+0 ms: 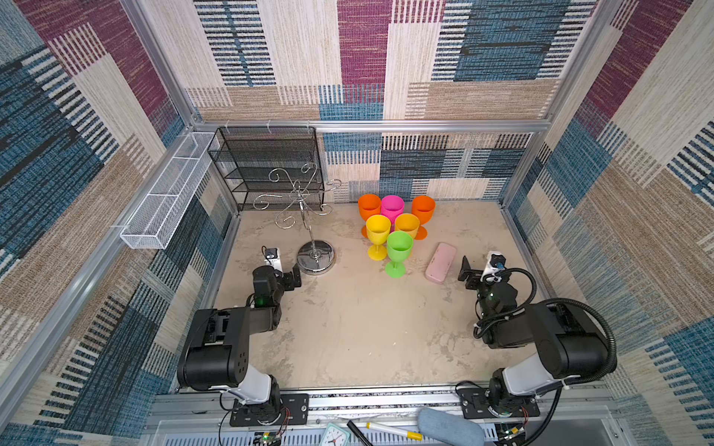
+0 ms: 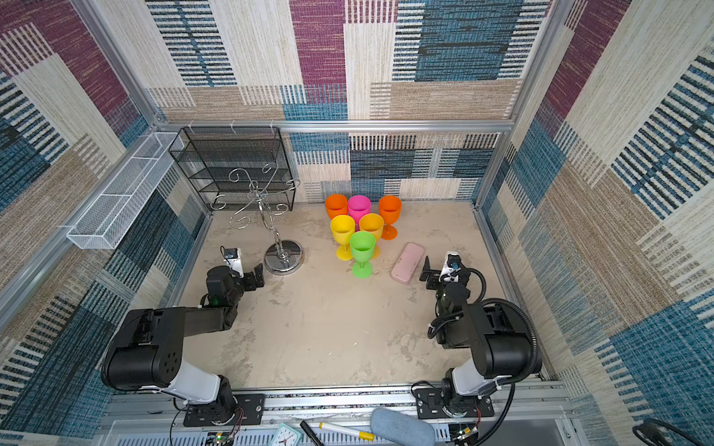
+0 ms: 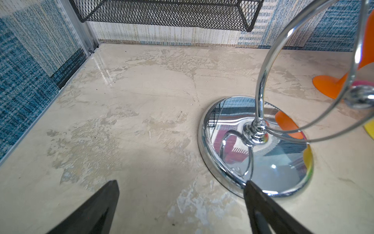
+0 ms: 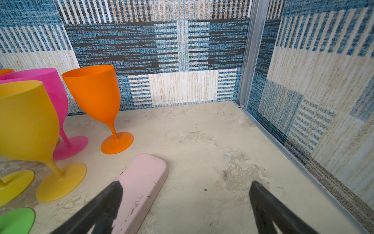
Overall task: Take the wine glass off the wine glass rack
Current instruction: Reset both arms
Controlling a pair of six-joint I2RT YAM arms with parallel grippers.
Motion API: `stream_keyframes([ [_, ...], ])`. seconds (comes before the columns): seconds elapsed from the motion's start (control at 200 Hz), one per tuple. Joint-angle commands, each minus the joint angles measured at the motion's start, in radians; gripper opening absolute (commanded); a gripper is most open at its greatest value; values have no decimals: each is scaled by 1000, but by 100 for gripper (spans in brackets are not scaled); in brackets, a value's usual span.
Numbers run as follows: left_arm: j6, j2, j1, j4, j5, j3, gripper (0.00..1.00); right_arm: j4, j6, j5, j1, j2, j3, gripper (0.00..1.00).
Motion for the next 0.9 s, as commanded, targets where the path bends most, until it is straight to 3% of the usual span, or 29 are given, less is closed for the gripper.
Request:
stream_keyframes([
  [0.0,23,-3,1,16,3,-2,99,13,5,-6,1,-4,0,100],
  [0.891,23,-4,2,16,3,-2,99,9,5,-9,0,-3,4,100],
])
